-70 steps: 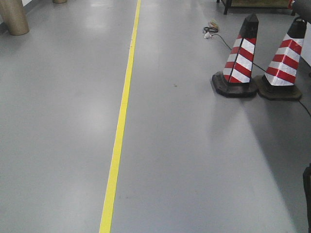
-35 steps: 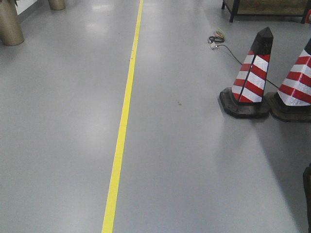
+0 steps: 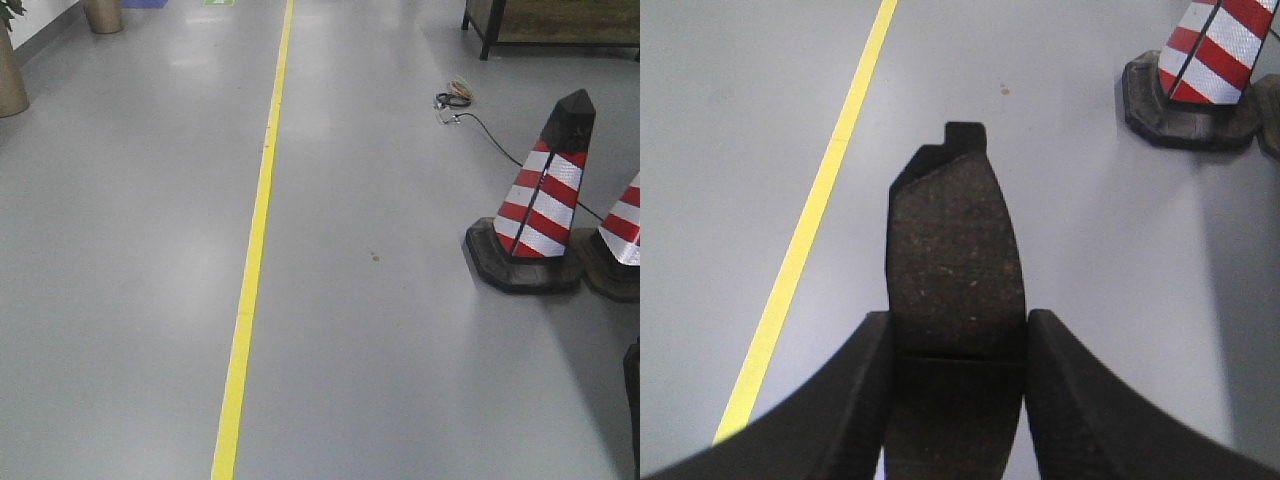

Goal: Move and align brake pads A on conveyor
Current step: 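Drive forward along the yellow floor line carrying both pads, then turn past the red-and-white cones toward the black conveyor belt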

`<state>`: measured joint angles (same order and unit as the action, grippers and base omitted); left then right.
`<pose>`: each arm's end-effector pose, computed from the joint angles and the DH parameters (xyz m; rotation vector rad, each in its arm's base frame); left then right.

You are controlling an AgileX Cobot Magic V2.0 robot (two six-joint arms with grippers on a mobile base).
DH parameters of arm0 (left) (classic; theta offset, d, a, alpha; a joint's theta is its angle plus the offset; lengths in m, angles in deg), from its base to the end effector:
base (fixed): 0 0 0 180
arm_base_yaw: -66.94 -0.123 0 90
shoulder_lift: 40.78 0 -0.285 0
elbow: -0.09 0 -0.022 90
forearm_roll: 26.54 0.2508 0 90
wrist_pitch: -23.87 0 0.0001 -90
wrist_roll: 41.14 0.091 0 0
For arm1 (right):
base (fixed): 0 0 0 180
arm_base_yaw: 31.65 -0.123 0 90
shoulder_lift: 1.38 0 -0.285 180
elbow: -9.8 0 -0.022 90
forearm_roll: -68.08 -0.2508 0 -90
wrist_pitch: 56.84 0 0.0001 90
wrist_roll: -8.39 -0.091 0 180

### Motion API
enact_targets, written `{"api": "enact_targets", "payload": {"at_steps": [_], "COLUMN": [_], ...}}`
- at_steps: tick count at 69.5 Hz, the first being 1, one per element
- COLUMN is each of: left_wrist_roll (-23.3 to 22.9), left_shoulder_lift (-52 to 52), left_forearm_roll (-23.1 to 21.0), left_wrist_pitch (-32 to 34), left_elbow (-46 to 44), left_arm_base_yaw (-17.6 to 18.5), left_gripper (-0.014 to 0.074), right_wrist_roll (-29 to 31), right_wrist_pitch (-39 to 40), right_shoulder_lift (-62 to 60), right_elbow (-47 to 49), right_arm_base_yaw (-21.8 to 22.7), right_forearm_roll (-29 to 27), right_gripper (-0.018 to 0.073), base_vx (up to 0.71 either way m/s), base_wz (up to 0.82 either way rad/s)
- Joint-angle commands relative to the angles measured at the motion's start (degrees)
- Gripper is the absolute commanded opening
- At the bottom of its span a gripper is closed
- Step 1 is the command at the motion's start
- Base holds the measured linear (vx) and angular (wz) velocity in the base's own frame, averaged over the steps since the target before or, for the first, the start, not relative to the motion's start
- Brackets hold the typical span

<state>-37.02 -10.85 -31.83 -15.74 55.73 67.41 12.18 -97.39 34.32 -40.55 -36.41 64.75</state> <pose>0.0756 -0.0060 0.2542 0.0431 2.1819 -0.0684 0.0896 0.0109 0.2743 -0.1370 2.2050 0.0757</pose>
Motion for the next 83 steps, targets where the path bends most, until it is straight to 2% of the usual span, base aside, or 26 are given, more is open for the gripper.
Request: {"api": "enact_targets", "payload": {"at_steps": [1, 83], "left_wrist_roll": [-0.40, -0.40], "left_shoulder_lift": [0.41, 0.41], "left_forearm_roll": [-0.71, -0.71], "left_wrist_pitch": [4.79, 4.79], "left_elbow": [-1.66, -1.66], "left_arm_base_yaw": [0.33, 0.33], "left_gripper": [0.0174, 0.0174], "right_wrist_roll": [0.57, 0.57], "right_wrist_pitch": [4.76, 4.77], "right_shoulder_lift": [0.07, 0.07], "right_elbow": [1.76, 1.76], "right_arm_base_yaw": [0.30, 0.30], "right_forearm_roll": [-0.01, -0.01], "right_gripper": [0.0188, 0.0188], "base_vx": [0.52, 0.49], "base_wz": [-0.01, -0.01]}}
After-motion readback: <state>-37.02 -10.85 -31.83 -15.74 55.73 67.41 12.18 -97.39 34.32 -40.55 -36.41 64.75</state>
